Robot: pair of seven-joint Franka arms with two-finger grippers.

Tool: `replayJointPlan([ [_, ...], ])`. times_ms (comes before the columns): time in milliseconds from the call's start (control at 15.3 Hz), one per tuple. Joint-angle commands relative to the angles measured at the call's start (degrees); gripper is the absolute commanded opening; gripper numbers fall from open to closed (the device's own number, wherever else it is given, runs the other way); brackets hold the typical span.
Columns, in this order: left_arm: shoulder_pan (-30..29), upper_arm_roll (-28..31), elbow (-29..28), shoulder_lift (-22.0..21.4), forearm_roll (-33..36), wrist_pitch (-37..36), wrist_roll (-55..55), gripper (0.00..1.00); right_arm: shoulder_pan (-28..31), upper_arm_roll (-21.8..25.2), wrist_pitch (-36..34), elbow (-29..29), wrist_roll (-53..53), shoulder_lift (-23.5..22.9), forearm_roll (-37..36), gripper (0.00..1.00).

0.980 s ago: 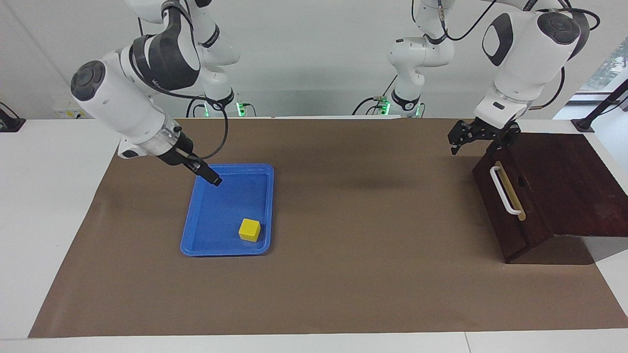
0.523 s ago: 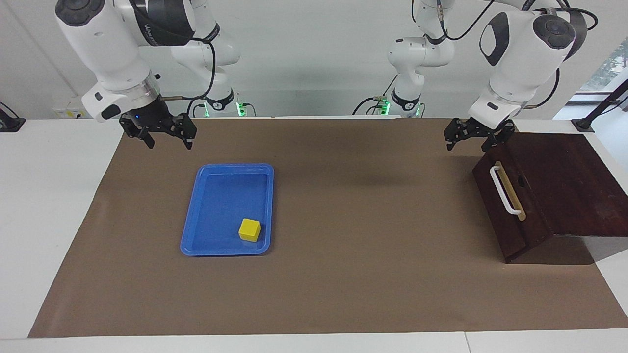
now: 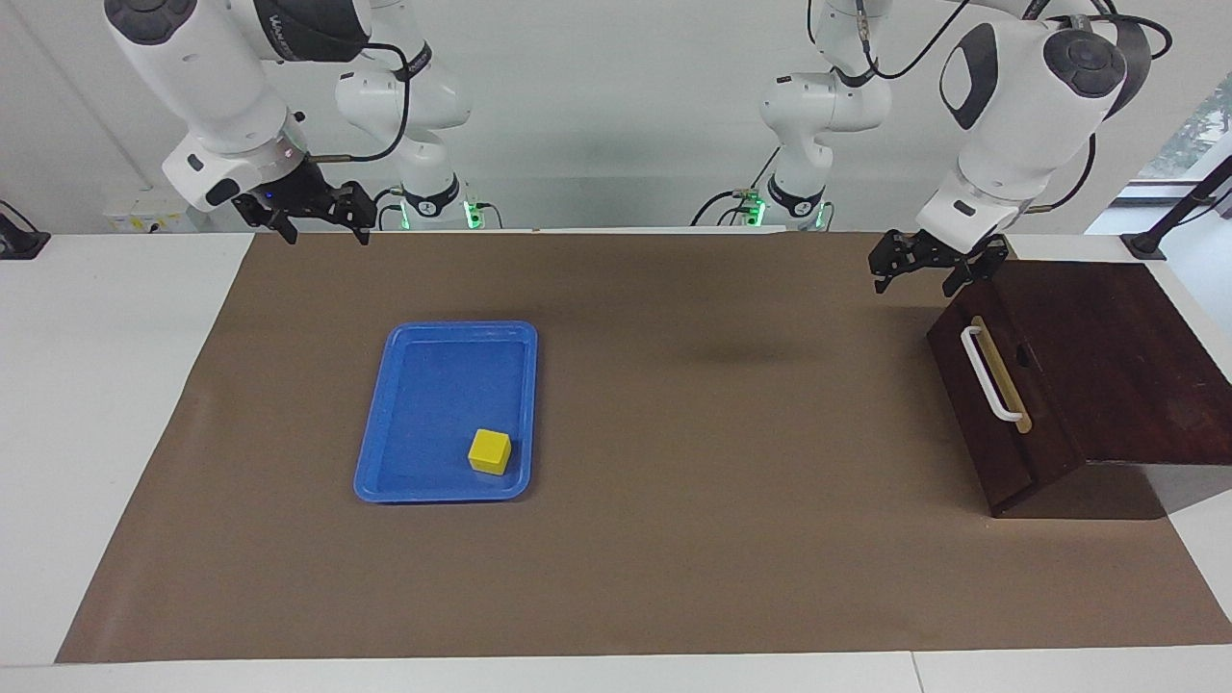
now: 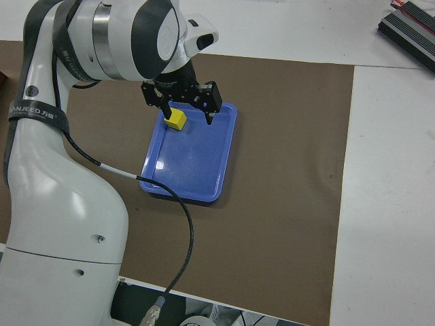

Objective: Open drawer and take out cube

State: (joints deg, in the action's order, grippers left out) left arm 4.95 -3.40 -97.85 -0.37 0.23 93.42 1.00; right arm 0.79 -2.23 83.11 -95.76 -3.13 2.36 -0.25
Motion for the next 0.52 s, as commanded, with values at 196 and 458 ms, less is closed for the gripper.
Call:
replayJointPlan([
  [196, 0.4, 0.5, -1.0, -1.7, -1.0, -1.0, -3.1, 1.00, 1.4, -0.2, 2.8, -1.5, 1.5, 1.6, -1.1, 1.00],
  [458, 0.4, 0.5, -1.1, -1.7, -1.0, -1.0, -3.2, 1.00, 1.4, -0.2, 2.8, -0.7, 1.3, 1.3, -1.1, 1.00],
])
